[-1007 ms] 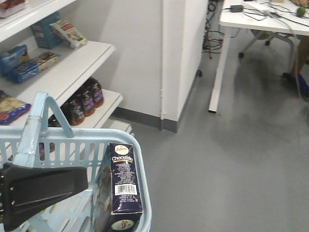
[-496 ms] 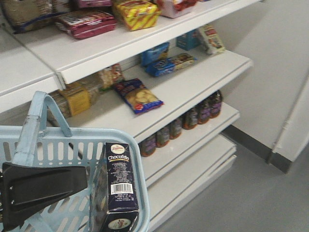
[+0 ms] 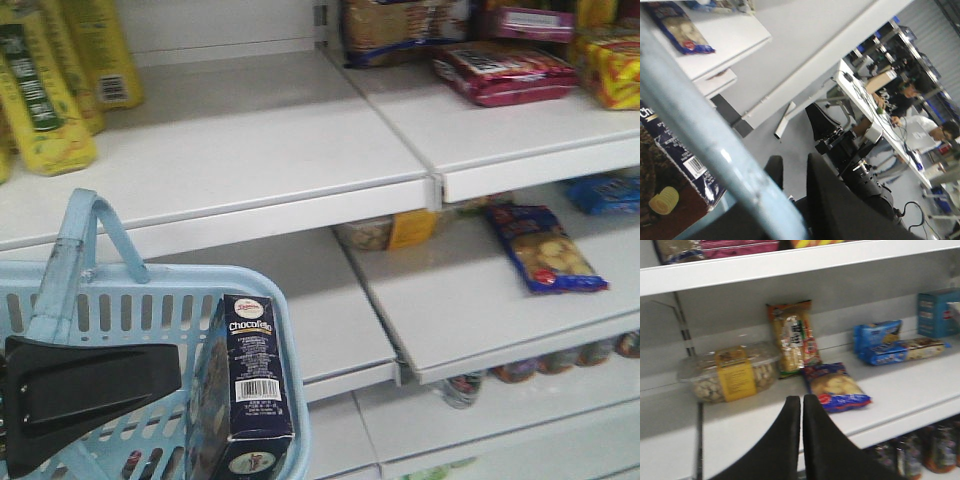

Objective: Left arm holds basket, right arm returns cookies

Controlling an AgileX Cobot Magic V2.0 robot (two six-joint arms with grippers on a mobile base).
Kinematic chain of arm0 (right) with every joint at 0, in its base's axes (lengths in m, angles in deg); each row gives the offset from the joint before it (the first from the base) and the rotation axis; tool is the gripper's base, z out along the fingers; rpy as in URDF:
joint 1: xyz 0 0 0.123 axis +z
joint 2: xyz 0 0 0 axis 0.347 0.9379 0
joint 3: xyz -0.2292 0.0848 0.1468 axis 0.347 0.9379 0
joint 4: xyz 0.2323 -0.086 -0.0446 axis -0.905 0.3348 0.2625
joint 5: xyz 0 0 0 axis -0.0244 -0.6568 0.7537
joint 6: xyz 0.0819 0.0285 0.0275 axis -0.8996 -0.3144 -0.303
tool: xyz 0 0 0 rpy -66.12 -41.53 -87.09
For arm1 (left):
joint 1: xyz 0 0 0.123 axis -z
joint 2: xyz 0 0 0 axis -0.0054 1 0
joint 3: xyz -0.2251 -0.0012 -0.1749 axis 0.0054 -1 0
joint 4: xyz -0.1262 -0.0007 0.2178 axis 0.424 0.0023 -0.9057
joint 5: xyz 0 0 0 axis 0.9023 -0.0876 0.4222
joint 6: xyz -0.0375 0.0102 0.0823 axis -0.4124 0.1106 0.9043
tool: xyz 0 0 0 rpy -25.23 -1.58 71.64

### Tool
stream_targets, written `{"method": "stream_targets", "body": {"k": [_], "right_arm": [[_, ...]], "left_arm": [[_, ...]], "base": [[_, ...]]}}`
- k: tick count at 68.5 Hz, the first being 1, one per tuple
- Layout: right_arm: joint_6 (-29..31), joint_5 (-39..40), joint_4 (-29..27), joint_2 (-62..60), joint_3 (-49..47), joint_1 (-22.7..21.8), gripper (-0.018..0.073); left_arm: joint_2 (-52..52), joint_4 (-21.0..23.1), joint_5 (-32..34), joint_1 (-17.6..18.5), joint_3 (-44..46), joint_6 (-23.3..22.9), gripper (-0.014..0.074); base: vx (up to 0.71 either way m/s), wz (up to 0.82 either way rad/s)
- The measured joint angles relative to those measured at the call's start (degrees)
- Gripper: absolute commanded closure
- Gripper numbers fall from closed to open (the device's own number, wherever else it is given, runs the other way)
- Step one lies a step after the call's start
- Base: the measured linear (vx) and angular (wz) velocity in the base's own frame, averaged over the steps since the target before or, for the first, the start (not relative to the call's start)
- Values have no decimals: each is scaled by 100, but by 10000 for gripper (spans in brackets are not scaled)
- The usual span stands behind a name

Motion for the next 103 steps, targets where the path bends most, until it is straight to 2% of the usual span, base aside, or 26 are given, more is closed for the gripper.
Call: {"method": "stream_targets", "body": {"k": [37, 103], "right_arm": [[0, 0, 0, 0, 0, 0, 567], [0, 0, 0, 0, 0, 0, 567]], "left_arm": [[0, -5, 0, 0, 0, 0, 603], [0, -1, -5, 0, 0, 0, 603]], "base": [[4, 69], [-4, -6]]}}
